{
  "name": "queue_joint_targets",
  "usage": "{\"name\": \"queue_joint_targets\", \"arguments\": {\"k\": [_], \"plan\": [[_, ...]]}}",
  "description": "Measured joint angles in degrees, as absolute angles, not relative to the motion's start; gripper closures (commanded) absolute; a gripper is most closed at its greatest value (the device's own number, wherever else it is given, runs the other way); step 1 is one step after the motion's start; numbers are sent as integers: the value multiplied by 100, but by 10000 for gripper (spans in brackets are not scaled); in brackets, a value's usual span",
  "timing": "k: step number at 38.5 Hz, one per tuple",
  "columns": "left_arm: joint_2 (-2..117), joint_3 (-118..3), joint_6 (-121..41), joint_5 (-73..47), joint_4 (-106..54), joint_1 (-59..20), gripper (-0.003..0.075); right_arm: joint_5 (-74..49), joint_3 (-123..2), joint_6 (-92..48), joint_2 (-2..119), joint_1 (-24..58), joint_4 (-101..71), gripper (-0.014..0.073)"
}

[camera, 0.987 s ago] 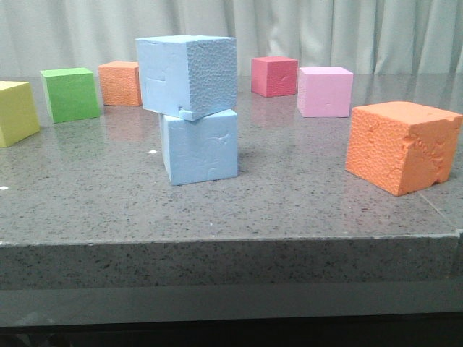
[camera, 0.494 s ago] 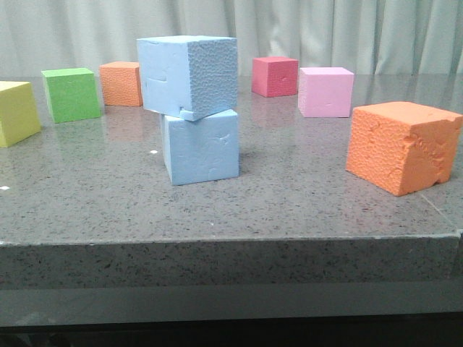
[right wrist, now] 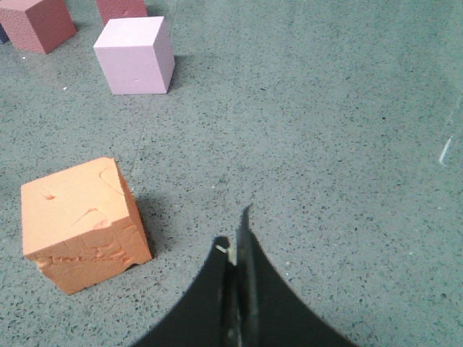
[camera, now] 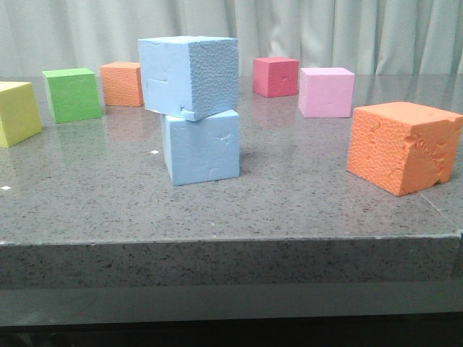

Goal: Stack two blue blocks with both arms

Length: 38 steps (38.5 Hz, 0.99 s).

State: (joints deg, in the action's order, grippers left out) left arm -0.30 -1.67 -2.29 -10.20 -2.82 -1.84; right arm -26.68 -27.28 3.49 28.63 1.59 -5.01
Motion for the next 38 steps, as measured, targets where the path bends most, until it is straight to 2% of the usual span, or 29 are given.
{"name": "queue_joint_targets", "arguments": {"k": [38], "plan": [[-30, 36, -229, -949, -295, -13, 741, -2668, -2728, 349, 2863, 159, -501, 653]]}}
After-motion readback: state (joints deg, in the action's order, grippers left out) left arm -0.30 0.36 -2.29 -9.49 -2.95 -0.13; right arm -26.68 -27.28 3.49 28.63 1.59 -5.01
